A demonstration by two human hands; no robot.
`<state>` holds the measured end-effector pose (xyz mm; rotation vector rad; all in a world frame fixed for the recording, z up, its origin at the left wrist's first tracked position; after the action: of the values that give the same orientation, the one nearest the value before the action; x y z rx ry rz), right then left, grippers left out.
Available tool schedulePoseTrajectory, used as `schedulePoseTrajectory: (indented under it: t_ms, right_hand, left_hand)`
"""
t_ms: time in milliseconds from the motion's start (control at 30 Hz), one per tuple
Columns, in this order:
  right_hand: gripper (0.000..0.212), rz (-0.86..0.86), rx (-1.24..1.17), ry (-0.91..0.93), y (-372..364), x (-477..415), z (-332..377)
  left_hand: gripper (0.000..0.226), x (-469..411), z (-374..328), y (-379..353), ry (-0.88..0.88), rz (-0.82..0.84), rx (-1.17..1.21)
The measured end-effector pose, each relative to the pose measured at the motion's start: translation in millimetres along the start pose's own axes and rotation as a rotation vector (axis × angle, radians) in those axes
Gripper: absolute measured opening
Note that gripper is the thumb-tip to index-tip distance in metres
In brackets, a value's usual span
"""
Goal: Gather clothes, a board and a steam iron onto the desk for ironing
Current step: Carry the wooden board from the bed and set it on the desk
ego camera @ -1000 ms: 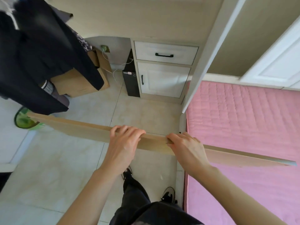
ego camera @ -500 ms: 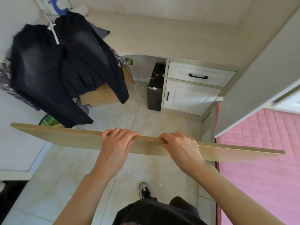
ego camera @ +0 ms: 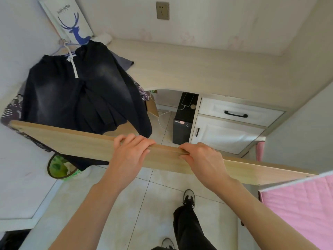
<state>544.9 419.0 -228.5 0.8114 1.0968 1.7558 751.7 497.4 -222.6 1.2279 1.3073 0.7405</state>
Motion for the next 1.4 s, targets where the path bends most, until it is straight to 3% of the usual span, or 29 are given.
schedulePoseTrajectory:
  t_ms: [567,1000,1400]
  right_hand:
    - [0.021,-0.154,0.070,0.011,88.7,-234.4,-45.8]
    - [0.021,-0.186,0.085,-0.047,109.2,-386.4,-51.3]
    - [0.020,-0.081,0.100,-0.163,116.1,-479.5,-68.2]
  left_hand:
    - [0.024,-244.6,72.7,-20.1,-0.055,-0.132,-0.057]
    - [0.025,-388.3,167.4,-59.9,-0.112,-0.140,0.065]
    - [0.026,-475.5,224.6,-100.8,-0.165,-0.045,0.235]
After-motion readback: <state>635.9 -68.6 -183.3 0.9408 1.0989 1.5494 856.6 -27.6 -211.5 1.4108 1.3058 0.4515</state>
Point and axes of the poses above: each hand's wrist, its own x-axis away from the middle knuckle, its own y-axis out of the back of the hand, z = x × y, the point moved 1 cm from there along -x, towards the middle knuckle, and after that the axes turned 14 degrees about -y, right-handed, at the moved point
